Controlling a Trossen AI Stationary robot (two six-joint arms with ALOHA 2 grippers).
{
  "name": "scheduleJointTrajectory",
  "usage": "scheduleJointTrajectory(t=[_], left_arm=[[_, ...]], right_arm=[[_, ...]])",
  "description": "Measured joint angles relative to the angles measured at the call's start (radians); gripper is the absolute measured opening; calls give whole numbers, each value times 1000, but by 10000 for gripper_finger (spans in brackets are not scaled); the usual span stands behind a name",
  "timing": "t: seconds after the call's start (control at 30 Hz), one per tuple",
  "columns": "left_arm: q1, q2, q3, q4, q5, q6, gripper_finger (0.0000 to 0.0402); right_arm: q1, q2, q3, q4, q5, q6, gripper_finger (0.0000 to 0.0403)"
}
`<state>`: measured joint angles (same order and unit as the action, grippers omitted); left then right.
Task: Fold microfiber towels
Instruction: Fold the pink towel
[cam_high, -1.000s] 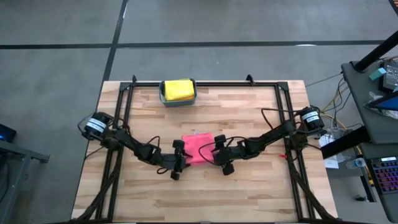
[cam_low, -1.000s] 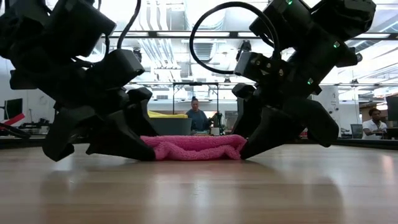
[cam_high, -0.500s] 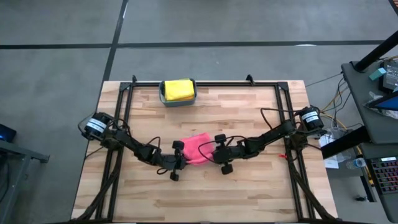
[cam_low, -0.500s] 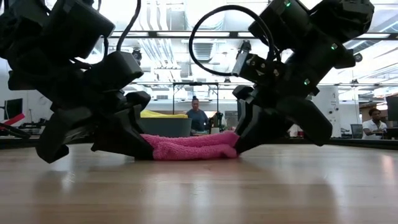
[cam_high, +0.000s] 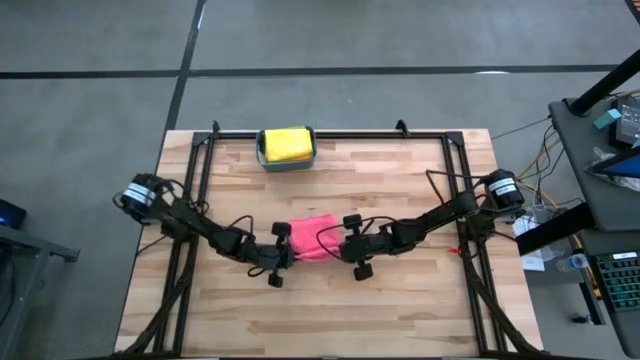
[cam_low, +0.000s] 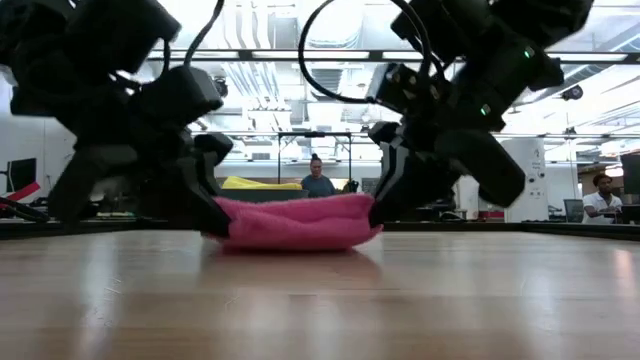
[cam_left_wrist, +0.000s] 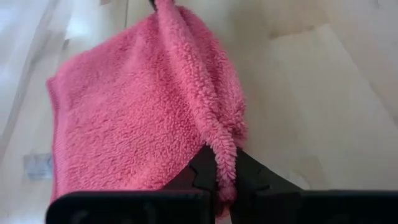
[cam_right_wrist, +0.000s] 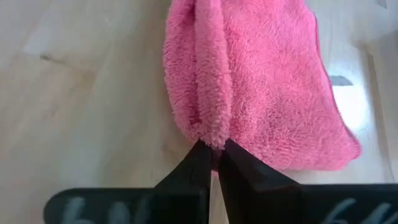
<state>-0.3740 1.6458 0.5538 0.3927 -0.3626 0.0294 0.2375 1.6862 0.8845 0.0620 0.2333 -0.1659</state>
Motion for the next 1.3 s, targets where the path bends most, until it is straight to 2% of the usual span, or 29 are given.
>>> scheduleJointTrajectory(t=[0.1,0.27,0.47,0.67,0.73,0.87,1.03,1.3], left_arm=[[0,-58,1,-67,43,-48,1],[-2,-137,0,-81,121,-76,1],[0,-183,-1,-98,150,-91,1],[4,-188,-11,-99,172,-130,1],[4,-188,-20,-93,171,-131,1],[-1,-180,-50,-75,171,-132,1],[-6,-175,-67,-28,170,-139,3],[-7,-158,-65,-15,191,-171,54]], right_arm=[[2,-16,39,-57,-8,40,12],[2,-25,125,-165,-102,76,12],[-5,-25,212,-280,-107,80,12],[-41,-25,265,-322,-110,123,12],[-55,-25,269,-348,-117,134,12],[-62,-26,241,-349,-229,99,12],[-59,-24,185,-280,-238,147,12],[-59,-22,158,-265,-294,179,26]])
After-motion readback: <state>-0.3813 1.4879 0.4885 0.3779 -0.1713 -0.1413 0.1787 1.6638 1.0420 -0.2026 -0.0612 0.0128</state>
